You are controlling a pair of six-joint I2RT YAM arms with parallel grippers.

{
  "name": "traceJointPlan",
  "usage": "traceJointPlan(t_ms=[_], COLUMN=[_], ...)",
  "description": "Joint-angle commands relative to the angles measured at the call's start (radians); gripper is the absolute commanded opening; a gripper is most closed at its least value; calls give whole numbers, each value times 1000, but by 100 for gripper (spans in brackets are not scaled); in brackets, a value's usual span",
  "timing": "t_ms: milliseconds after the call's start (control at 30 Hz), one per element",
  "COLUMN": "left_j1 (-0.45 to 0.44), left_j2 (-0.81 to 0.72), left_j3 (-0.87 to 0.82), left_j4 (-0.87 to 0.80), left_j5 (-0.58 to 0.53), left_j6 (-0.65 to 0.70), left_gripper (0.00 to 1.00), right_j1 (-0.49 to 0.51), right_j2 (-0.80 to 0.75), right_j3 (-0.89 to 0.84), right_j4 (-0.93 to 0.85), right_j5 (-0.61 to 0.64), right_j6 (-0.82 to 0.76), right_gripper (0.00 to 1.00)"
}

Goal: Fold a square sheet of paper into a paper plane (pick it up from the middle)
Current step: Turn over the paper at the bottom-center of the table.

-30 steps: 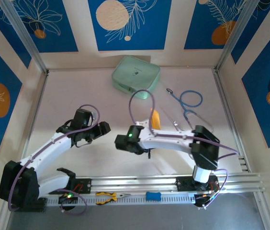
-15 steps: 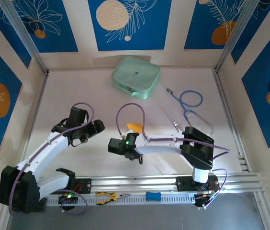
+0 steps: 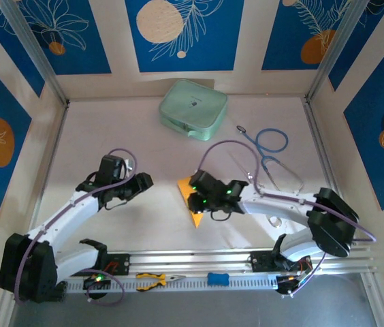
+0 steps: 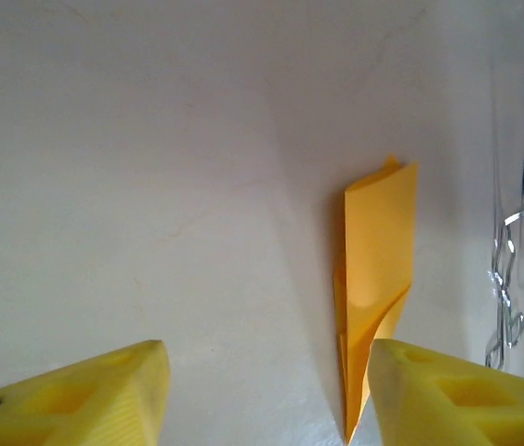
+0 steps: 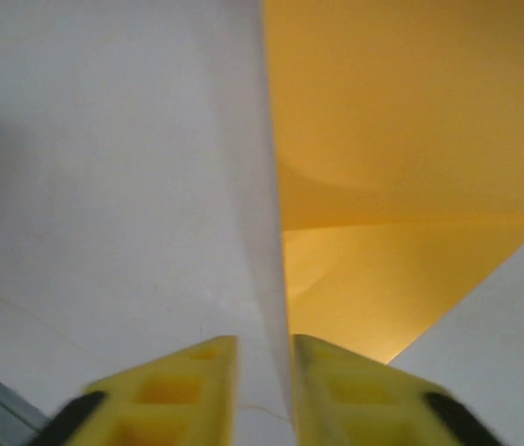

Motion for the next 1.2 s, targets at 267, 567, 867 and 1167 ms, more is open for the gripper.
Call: traceJointPlan(t_ms=[267, 567, 867, 1167], left_j1=[1, -1, 0, -1], left_j2=[63, 88, 108, 111], left_j3=[-35, -53, -62, -54], left_j4=[177, 199, 226, 226], left_j5=[157, 189, 221, 249], left_j6=[-29, -32, -40, -37], left_gripper=[43, 42, 41, 38], right_j1=[-142, -121, 45, 111], right_j2=[111, 238, 361, 215], right_j3=[-97, -114, -147, -52], right_j4=[288, 347, 507, 433], right_j5=[-309, -248, -35, 186], right_j6=[108, 312, 940, 909], right_gripper=[10, 10, 8, 20])
